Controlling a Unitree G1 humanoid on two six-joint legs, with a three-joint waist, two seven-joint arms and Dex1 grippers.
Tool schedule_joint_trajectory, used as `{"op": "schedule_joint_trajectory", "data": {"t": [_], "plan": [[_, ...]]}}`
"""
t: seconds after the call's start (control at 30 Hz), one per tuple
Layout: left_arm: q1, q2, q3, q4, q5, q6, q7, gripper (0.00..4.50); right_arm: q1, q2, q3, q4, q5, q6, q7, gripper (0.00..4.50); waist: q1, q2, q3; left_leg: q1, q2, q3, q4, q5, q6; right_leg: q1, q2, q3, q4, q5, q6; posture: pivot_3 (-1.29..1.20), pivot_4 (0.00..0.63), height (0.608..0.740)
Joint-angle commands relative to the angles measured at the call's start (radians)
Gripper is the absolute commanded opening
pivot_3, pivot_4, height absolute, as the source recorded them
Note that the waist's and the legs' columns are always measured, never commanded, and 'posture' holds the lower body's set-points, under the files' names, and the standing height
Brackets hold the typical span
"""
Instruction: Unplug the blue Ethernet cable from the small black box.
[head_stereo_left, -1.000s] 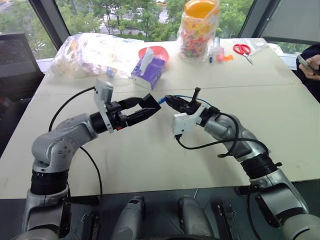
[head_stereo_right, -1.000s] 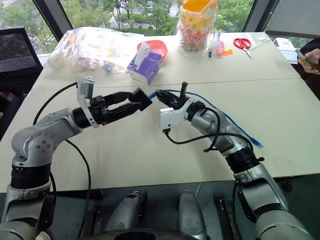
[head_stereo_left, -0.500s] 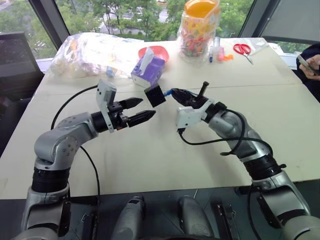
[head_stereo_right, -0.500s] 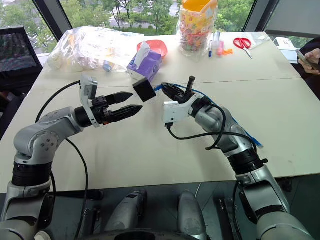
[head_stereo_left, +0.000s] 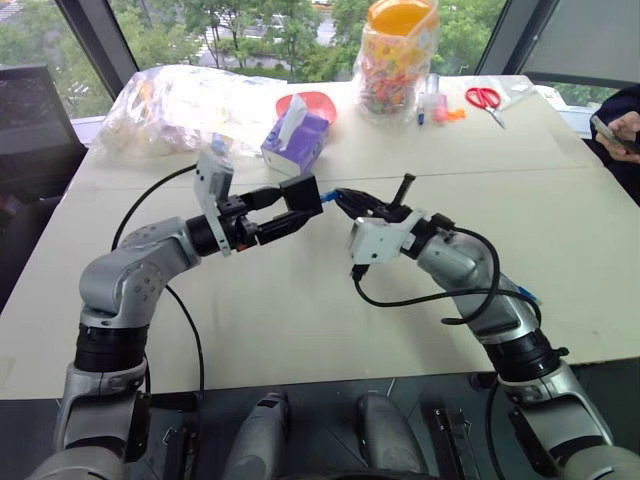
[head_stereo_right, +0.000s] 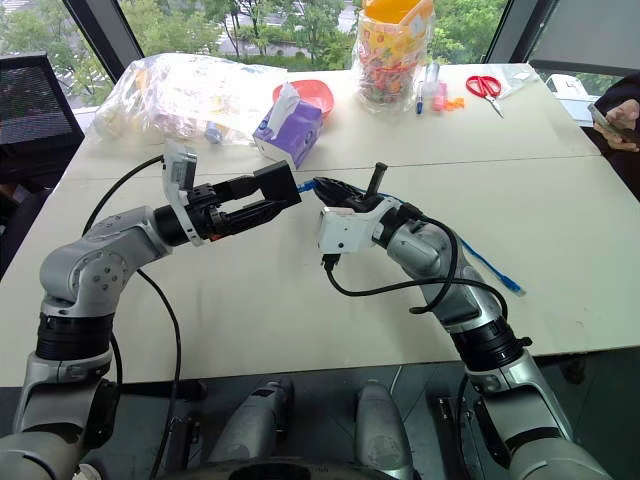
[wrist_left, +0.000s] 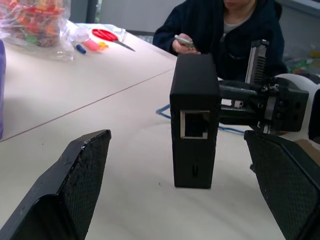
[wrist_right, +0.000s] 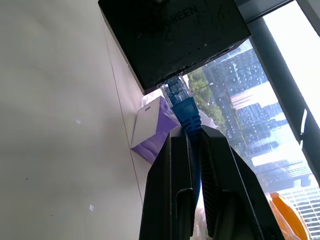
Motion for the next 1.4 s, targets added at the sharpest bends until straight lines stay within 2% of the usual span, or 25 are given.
{"op": "schedule_joint_trajectory", "data": {"t": [0.03, 0.17, 0.4, 0.57, 0.67, 0.77, 0.83, 0.97, 1.13, 1.3, 1.4], "plan": [[-0.026, -0.005, 0.002, -0.006, 0.004, -0.019, -0.016, 4.24, -0.003, 0.002, -0.016, -0.054, 0.025, 0.004, 0.009, 0.0, 0.0, 0.0, 0.0, 0.0, 0.0, 0.0, 0.0, 0.0, 0.0, 0.0, 0.0, 0.0, 0.0, 0.0, 0.0, 0.0, 0.15, 0.728], [-0.026, -0.011, -0.003, -0.004, 0.011, -0.023, -0.024, 3.0, 0.0, 0.002, -0.015, -0.061, 0.034, 0.007, 0.021, 0.0, 0.001, 0.0, 0.0, 0.0, 0.0, 0.0, 0.0, 0.0, 0.0, 0.0, 0.0, 0.0, 0.0, 0.0, 0.0, 0.0, 0.15, 0.728], [-0.021, -0.015, -0.001, -0.003, 0.018, -0.026, -0.04, 0.54, -0.006, -0.003, -0.012, -0.061, 0.036, -0.002, 0.03, 0.0, 0.001, 0.0, 0.0, 0.0, 0.0, 0.0, 0.0, 0.0, 0.0, 0.0, 0.0, 0.0, 0.0, 0.0, 0.0, 0.0, 0.15, 0.728], [-0.02, -0.016, -0.001, 0.001, 0.025, -0.028, -0.05, 0.49, -0.011, -0.008, -0.011, -0.056, 0.052, -0.006, 0.047, 0.0, 0.001, 0.0, 0.0, 0.0, 0.0, 0.0, 0.0, 0.0, 0.0, 0.0, 0.0, 0.0, 0.0, 0.0, 0.0, 0.0, 0.15, 0.728], [-0.019, -0.009, 0.0, 0.002, 0.028, -0.022, -0.056, 0.49, -0.023, -0.003, -0.021, -0.043, 0.129, 0.016, 0.101, 0.0, 0.001, 0.0, 0.0, 0.0, 0.0, 0.0, 0.0, 0.0, 0.0, 0.0, 0.0, 0.0, 0.0, 0.0, 0.0, 0.0, 0.15, 0.728], [-0.011, 0.02, 0.001, 0.001, 0.026, -0.011, -0.091, 0.49, -0.052, -0.009, -0.031, -0.033, 0.267, 0.038, 0.214, 1.09, -0.002, 0.0, 0.0, 0.0, 0.0, 0.0, 0.0, 0.0, 0.0, 0.0, 0.0, 0.0, 0.0, 0.0, 0.0, 0.0, 0.15, 0.728], [-0.008, 0.033, 0.003, 0.002, 0.025, -0.017, -0.109, 0.49, -0.067, -0.018, -0.031, -0.03, 0.329, 0.077, 0.282, 2.18, -0.002, 0.0, 0.0, 0.0, 0.0, 0.0, 0.0, 0.0, 0.0, 0.0, 0.0, 0.0, 0.0, 0.0, 0.0, 0.0, 0.15, 0.728], [-0.003, 0.069, 0.025, -0.012, -0.008, -0.016, -0.173, 0.49, -0.097, -0.053, -0.058, -0.094, 0.617, 0.315, 0.511, 4.21, 0.001, 0.0, 0.0, 0.0, 0.0, 0.0, 0.0, 0.0, 0.0, 0.0, 0.0, 0.0, -0.001, 0.0, 0.0, 0.0, 0.15, 0.728], [0.007, 0.121, 0.048, -0.031, -0.049, 0.001, -0.249, 0.49, -0.236, -0.066, -0.122, -0.021, 0.863, 0.646, 0.624, 4.21, -0.003, 0.0, 0.001, -0.001, 0.0, -0.001, 0.0, 0.0, 0.0, -0.001, 0.0, -0.001, 0.0, 0.0, 0.0, 0.0, 0.15, 0.728], [-0.014, 0.168, 0.076, -0.043, -0.13, 0.065, -0.284, 0.49, -0.373, -0.059, -0.138, 0.144, 1.006, 0.95, 0.69, 4.21, -0.001, 0.0, 0.001, -0.002, 0.001, -0.001, -0.001, 0.0, 0.0, -0.002, 0.0, -0.002, -0.001, 0.0, 0.0, 0.0, 0.15, 0.728], [-0.024, 0.176, 0.088, -0.047, -0.157, 0.084, -0.277, 0.49, -0.421, -0.055, -0.123, 0.205, 1.042, 1.048, 0.728, 4.21, 0.0, 0.0, 0.001, -0.006, 0.0, -0.001, 0.0, 0.0, 0.0, -0.005, -0.001, -0.002, -0.001, 0.0, 0.0, 0.0, 0.15, 0.728]]}}
